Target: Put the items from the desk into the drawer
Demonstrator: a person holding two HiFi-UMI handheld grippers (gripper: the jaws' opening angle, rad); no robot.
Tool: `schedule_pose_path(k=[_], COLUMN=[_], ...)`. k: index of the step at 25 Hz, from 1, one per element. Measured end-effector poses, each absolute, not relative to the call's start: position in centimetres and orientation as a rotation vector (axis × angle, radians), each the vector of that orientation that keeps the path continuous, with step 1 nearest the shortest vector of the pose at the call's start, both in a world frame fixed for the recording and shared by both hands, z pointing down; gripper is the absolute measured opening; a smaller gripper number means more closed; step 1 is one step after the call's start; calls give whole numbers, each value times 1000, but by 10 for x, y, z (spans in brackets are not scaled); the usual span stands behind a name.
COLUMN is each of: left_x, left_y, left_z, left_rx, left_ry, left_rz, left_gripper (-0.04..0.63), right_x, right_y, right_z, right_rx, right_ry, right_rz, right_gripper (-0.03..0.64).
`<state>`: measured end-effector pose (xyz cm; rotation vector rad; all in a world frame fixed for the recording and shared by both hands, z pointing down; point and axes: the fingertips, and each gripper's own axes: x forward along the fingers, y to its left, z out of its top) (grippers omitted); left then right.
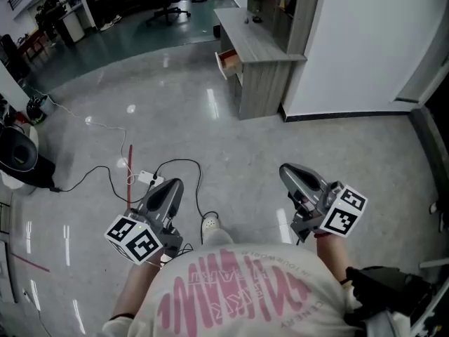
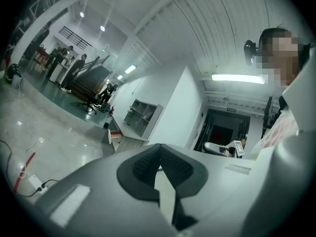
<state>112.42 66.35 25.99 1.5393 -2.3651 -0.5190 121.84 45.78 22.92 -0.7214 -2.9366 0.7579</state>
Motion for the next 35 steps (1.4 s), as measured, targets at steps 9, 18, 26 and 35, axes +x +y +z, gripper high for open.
schedule_pose_path(k=[9, 18, 26, 35], left_x=[1065, 921, 789, 692], left_y=[670, 618, 591, 577], left_z=[269, 274, 267, 255], left_rx=[1486, 1581, 1671, 1689], left_ry=[-2443, -2371, -2277, -2319], left_rz=[-431, -396, -406, -436], left_gripper=[18, 18, 18, 18], right_x=[1164, 1040, 894, 799], right_y=[452, 400, 390, 384], right_z=[254, 265, 238, 245], right_rx=[-693, -472, -447, -416], right_ry=[-2885, -2884, -2907, -2864], right_rz=[659, 671, 786, 826], right_gripper=[7, 7, 6, 6])
